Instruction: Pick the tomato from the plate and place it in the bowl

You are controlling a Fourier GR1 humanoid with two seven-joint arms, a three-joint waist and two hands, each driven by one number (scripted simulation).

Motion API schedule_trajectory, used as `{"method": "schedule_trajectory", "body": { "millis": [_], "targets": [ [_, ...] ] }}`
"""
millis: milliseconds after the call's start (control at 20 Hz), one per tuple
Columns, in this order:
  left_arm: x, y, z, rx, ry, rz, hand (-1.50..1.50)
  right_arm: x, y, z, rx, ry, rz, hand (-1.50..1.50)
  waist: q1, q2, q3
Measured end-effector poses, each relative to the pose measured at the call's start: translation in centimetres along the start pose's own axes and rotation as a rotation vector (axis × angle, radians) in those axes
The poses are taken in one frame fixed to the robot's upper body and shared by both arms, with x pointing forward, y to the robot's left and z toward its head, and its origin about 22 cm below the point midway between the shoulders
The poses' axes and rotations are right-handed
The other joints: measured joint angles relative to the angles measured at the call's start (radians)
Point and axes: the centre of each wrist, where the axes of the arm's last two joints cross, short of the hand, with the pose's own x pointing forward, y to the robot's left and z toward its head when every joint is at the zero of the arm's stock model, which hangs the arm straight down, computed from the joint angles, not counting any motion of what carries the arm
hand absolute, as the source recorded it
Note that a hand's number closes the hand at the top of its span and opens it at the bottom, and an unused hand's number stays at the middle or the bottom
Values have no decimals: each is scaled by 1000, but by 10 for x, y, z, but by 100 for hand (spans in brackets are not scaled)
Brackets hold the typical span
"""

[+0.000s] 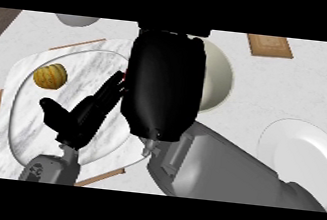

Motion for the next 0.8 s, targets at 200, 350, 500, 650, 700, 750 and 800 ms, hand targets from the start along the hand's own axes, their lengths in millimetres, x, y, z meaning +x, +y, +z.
{"method": "schedule_trajectory", "body": {
  "millis": [200,350,500,650,700,750,800],
  "targets": [
    [2,4,2,4,-5,4,0,2,3,-22,-4,51,-6,150,-6,5,1],
    [2,7,7,10,-5,5,0,2,7,-42,-3,84,-4,150,-9,7,2],
    [0,9,9,19,-8,-1,0,-4,22,-60,8,118,25,150,-16,9,2],
    [-4,6,10,21,-8,3,0,-22,41,-81,13,163,59,150,-20,11,2],
    [-5,6,10,20,-12,1,0,-27,47,-88,15,177,77,150,-21,11,2],
    [-4,8,8,19,-14,2,0,-33,53,-96,16,191,87,150,-21,13,2],
    [-3,5,7,19,-16,3,0,-39,60,-103,16,206,92,150,-19,14,3]
  ]
}}
